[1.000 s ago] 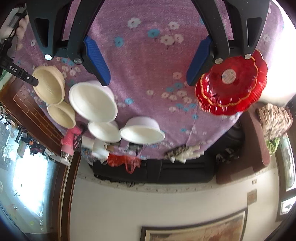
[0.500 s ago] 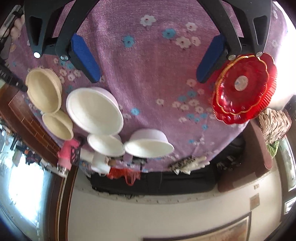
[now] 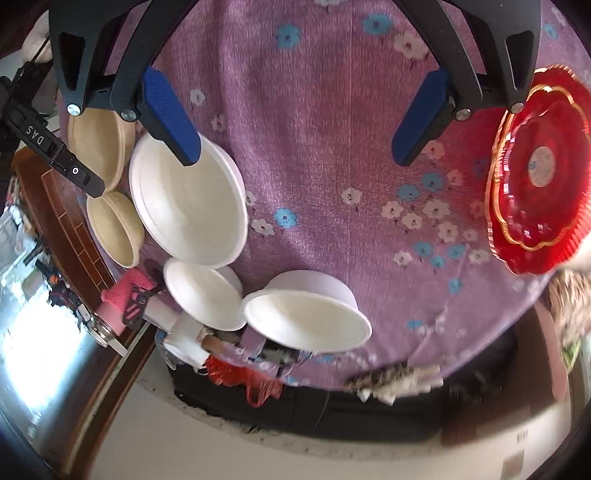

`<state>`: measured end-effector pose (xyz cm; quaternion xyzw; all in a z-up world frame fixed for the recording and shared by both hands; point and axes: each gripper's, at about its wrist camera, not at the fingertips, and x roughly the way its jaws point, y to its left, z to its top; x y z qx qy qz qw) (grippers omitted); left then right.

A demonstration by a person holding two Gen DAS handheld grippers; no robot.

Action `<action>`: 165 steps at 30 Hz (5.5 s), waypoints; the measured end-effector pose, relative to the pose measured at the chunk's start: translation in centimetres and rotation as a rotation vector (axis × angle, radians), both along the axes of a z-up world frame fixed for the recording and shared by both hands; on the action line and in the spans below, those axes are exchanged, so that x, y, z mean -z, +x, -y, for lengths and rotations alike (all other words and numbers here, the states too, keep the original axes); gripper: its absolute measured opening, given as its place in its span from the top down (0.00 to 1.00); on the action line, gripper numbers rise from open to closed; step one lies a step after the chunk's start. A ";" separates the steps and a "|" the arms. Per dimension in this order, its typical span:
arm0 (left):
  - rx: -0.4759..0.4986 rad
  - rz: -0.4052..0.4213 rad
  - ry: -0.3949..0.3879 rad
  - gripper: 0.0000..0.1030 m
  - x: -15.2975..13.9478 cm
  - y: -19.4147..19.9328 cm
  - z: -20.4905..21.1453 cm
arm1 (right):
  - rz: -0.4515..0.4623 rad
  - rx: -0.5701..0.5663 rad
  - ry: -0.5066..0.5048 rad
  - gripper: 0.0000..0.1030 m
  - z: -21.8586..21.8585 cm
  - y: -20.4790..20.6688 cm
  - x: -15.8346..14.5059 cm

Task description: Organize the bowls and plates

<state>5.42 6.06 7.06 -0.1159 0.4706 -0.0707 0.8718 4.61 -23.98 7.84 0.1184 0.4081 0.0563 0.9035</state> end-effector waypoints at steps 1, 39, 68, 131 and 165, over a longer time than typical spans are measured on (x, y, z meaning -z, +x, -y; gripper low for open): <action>-0.007 -0.013 -0.011 0.00 0.3 0.5 -0.2 | -0.020 -0.004 0.011 0.18 0.0 0.8 0.2; -0.026 -0.001 -0.140 0.05 -1.6 6.3 -0.9 | -0.298 0.107 0.128 0.68 -3.9 18.1 5.6; 0.201 -0.107 0.137 0.89 0.2 17.9 13.8 | -0.290 0.166 0.182 0.84 0.1 17.1 5.9; -0.422 -0.026 -0.216 0.57 2.5 -5.1 -28.6 | -0.245 -0.437 -0.043 0.73 -41.2 4.5 5.1; -0.209 0.199 -0.047 0.24 -4.7 -11.6 -12.0 | 0.030 -0.337 0.003 0.43 -20.6 -7.3 2.4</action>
